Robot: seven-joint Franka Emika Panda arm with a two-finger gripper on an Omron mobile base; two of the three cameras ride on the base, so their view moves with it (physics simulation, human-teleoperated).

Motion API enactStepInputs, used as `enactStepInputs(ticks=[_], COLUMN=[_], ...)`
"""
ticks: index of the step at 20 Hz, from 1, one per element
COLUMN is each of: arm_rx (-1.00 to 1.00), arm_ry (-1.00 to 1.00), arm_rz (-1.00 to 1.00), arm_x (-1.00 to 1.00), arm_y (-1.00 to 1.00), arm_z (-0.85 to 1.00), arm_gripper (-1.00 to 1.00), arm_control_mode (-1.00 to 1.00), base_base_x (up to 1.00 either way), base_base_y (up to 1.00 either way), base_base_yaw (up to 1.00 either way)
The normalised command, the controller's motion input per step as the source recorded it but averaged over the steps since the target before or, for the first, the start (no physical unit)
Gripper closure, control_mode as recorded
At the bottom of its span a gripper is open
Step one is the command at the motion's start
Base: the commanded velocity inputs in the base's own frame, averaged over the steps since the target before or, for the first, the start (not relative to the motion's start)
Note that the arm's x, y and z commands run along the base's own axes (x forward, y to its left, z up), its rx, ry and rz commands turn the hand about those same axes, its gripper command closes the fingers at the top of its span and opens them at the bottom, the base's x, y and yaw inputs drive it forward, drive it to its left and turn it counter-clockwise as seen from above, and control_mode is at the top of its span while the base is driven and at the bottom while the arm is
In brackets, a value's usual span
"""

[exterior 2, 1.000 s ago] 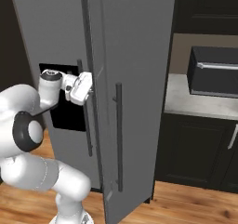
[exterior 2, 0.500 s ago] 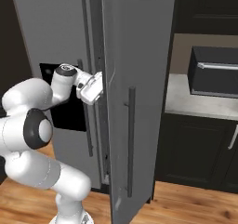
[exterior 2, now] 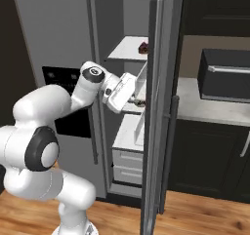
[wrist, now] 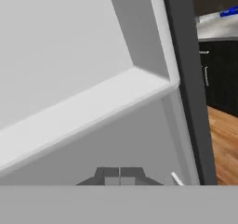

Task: Take the cake and donut from the fridge and place them on the empty tray on the dining counter.

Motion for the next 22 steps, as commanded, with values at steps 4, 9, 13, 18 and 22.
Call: enactStepInputs(ticks=[4, 9, 13, 18, 22], arm_rx=[0.10, 0.05, -0.01, -0.05, -0.02], arm_ry=[-0.36, -0.35, -0.28, -0.03, 0.00], arm_rz=[0.00, 0.00, 0.00, 0.02, 0.03], arm_x=[0.00, 0.18, -0.16, -0.55, -0.22], arm_y=[-1.00, -1.00, -0.31, 0.83, 0.88], arm_z=[-0.26, -0.51, -0.41, -0.01, 0.01], arm_gripper=[1.00, 1.00, 1.00, 1.00, 1.00], arm_control_mode=[-1.00, -1.00, -1.00, -1.00, -1.00], base_base_x=[0.00, 0.00, 0.00, 0.00, 0.00], base_base_y=[0.00, 0.00, 0.00, 0.00, 0.00], base_base_yaw=[0.00, 0.00, 0.00, 0.00, 0.00])
